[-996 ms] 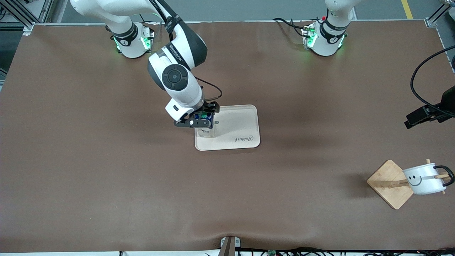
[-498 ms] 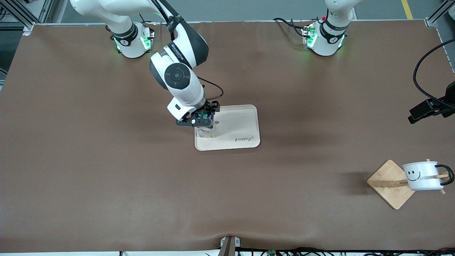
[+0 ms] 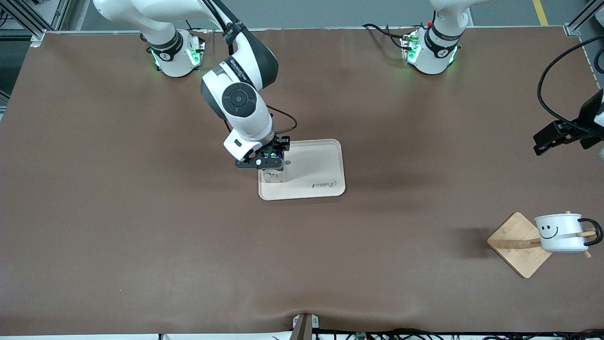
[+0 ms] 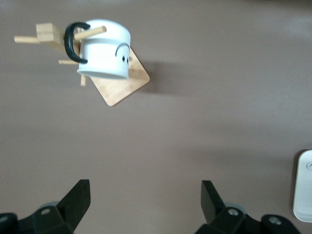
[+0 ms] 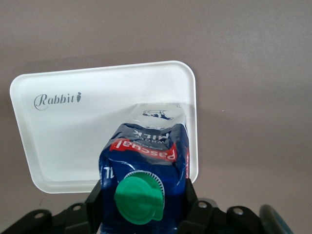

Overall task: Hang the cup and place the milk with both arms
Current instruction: 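Lift the milk carton with the right gripper and carry it off the tray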

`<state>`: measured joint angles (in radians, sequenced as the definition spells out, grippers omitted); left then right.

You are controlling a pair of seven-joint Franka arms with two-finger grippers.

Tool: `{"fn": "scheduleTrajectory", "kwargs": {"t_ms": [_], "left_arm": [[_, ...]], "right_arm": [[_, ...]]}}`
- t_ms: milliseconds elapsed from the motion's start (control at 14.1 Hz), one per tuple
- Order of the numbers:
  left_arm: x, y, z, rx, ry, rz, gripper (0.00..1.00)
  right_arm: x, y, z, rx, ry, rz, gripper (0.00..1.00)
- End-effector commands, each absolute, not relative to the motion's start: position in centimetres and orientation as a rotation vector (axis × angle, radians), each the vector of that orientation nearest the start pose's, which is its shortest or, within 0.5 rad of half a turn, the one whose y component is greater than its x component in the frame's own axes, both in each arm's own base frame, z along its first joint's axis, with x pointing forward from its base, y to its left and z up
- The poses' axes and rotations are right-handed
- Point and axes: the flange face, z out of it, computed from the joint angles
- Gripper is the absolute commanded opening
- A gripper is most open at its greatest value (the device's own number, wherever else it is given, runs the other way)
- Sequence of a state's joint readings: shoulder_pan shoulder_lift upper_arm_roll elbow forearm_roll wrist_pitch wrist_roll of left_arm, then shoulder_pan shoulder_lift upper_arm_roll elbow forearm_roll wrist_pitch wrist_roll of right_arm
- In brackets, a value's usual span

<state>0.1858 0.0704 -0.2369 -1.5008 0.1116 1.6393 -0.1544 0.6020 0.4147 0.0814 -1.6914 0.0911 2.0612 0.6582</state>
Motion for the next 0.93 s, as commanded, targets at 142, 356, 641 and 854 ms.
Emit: {"fn": "scheduleTrajectory", "kwargs": {"t_ms": [142,356,641,854], "left_arm": [[55.3,-1.8,63.1,-3.1,-0.098,-0.107,1.0],[54.6,-2.4,62.9,-3.099,-0.092,-0.096,1.0],[54.3,-2.6,63.5,-3.099,-0.079,-0.105,1.0],[54.1,-2.6,63.6,-3.098,-0.072,-0.102,1.0]], "right_arm": [[54.6,39.4,42.0,-2.982,0.251,0.27,0.0],[57.3,34.6,47.5,-2.932,0.382,0.405,0.0],[59.0,26.7,51.4,-2.931,0.468,0.423,0.0],[59.7,20.7,53.8,-2.933,0.406,0.393,0.0]]}}
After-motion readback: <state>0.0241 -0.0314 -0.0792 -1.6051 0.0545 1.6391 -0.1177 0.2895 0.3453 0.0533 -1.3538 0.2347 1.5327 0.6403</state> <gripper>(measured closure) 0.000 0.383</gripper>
